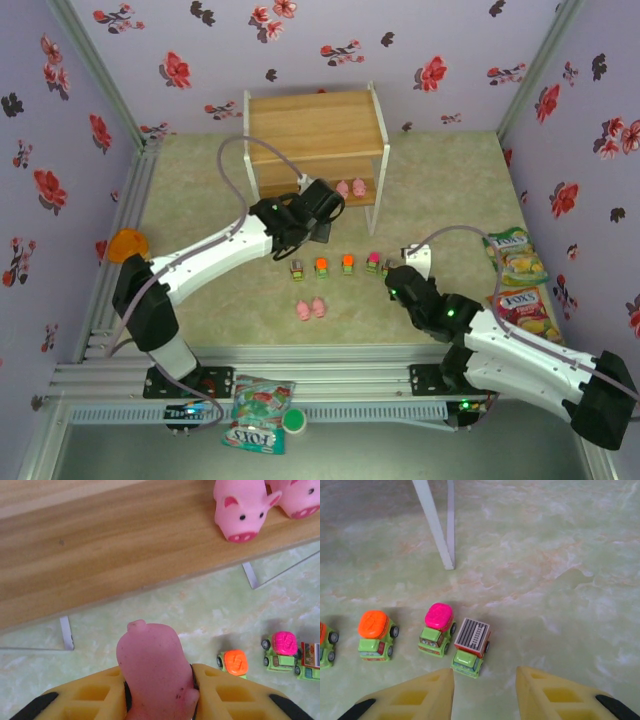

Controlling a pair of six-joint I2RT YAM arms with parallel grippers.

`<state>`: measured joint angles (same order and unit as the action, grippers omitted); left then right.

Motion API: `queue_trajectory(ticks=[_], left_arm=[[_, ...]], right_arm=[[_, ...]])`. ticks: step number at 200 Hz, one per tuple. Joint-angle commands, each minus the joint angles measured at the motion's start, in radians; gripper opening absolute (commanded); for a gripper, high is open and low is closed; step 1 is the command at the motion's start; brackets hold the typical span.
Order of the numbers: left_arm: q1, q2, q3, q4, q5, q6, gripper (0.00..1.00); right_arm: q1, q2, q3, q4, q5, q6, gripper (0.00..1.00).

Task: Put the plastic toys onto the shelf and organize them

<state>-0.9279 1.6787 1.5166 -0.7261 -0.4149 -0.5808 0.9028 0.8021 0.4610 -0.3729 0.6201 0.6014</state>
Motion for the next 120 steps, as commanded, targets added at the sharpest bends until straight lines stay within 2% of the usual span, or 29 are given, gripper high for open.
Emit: queue_trajectory(ticks=[1, 51, 120], left_arm=[[0.012, 0.04, 0.066, -0.052, 0.017, 0.065, 0.34], [0.025, 0.105, 0.122, -0.029, 0.015, 0.09, 0.34], [0.027, 0.133, 0.114, 0.051, -0.014, 0.11, 0.34]], right_arm=[[-0.007, -0.007, 0.047, -0.033, -0.031, -0.048, 0.39], [-0.007, -0.024, 0.038, -0.021, -0.059, -0.09, 0.4], [-0.007, -0.148, -0.034, 0.051, -0.115, -0.135, 0.45]])
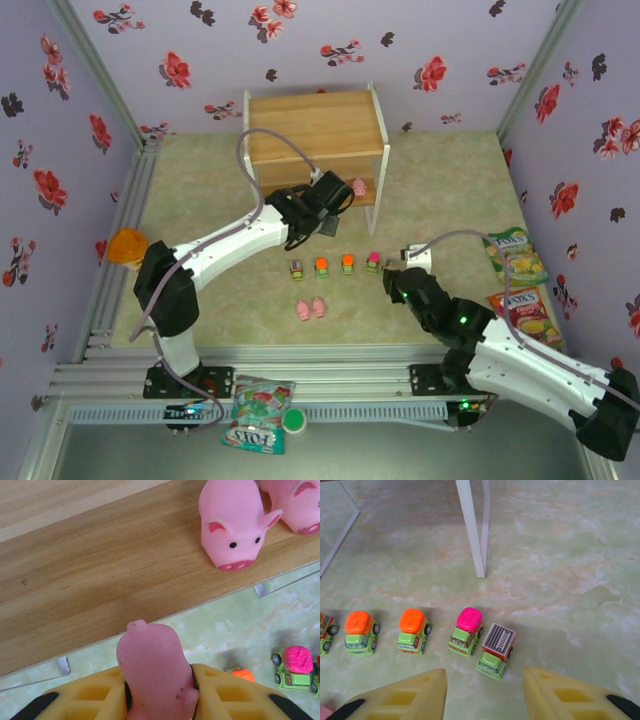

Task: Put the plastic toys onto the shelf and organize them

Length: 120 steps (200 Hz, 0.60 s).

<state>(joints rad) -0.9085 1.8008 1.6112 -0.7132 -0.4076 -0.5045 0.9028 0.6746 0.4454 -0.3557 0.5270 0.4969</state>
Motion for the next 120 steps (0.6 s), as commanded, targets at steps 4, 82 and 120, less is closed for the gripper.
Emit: queue_trajectory(ticks=[4, 82, 120], left_arm=[[0.007, 0.012, 0.018, 0.045, -0.022, 0.035, 0.34], [0.02, 0.032, 0.021, 0.102, -0.056, 0.056, 0.34], [0.026, 0.05, 0.042, 0.117, -0.071, 0.073, 0.34]], right_arm=[[-0.007, -0.02, -0.018, 0.035, -0.025, -0.031, 0.45], [-0.006, 0.009, -0.019, 0.053, -0.036, -0.037, 0.46], [-0.006, 0.011, -0.018, 0.055, -0.041, -0.038, 0.46]])
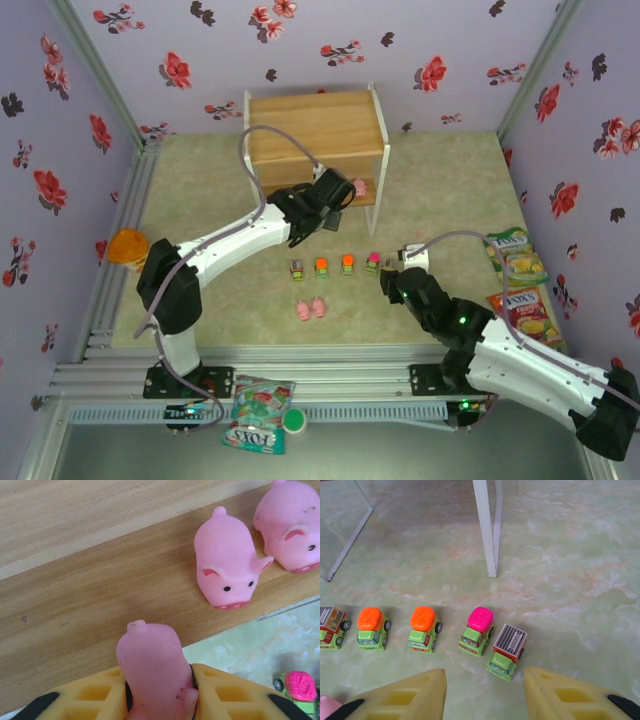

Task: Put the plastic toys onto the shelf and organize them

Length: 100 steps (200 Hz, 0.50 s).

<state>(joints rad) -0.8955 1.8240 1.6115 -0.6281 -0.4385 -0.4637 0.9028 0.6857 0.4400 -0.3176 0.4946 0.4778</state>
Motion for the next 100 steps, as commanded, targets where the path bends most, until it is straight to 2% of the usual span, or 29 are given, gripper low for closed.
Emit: queue_trajectory(ticks=[1, 100], left_arm=[[0.013, 0.027, 0.042, 0.033, -0.041, 0.032, 0.34], [0.013, 0.021, 0.039, 0.087, -0.072, 0.057, 0.34]], right_arm=[[-0.007, 0.0, -0.013, 0.017, -0.009, -0.019, 0.46], [-0.007, 0.021, -0.009, 0.025, -0.02, -0.024, 0.46]])
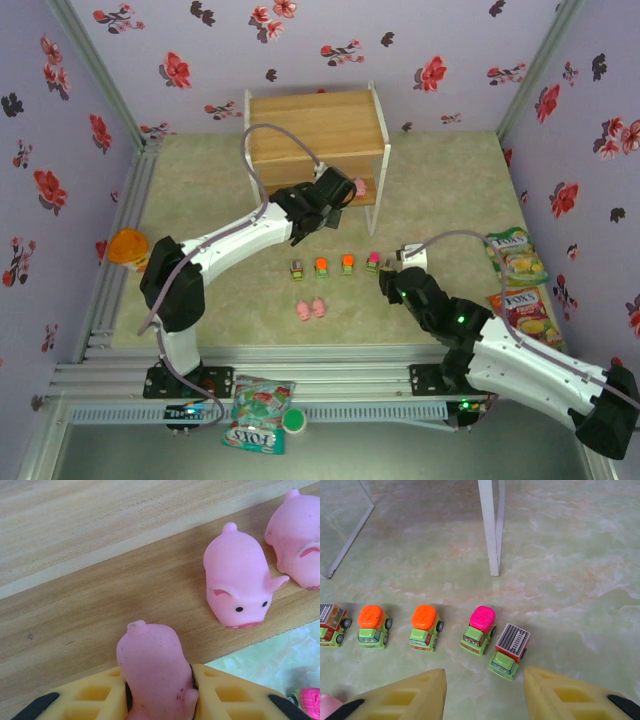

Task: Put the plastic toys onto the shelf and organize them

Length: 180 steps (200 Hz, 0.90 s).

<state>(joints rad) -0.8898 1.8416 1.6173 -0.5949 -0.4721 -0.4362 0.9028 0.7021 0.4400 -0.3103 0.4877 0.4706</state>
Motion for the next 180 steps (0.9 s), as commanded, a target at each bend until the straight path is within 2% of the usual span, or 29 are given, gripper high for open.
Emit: queue_trajectory(ticks=[1, 86, 128, 180], left_arm=[[0.008, 0.003, 0.033, 0.055, -0.039, 0.029, 0.34], [0.008, 0.017, 0.009, 0.112, -0.058, 0.047, 0.35], [0.008, 0.027, 0.0, 0.118, -0.065, 0.039, 0.4], [0.002, 0.011, -0.073, 0.165, -0.065, 0.021, 0.42]], right_arm=[[-0.006, 0.005, -0.008, 0.017, -0.013, -0.017, 0.46], [-0.007, 0.017, -0.01, 0.025, -0.018, -0.018, 0.46], [-0.006, 0.02, -0.008, 0.027, -0.02, -0.019, 0.45], [-0.006, 0.018, -0.008, 0.025, -0.018, -0.02, 0.46]])
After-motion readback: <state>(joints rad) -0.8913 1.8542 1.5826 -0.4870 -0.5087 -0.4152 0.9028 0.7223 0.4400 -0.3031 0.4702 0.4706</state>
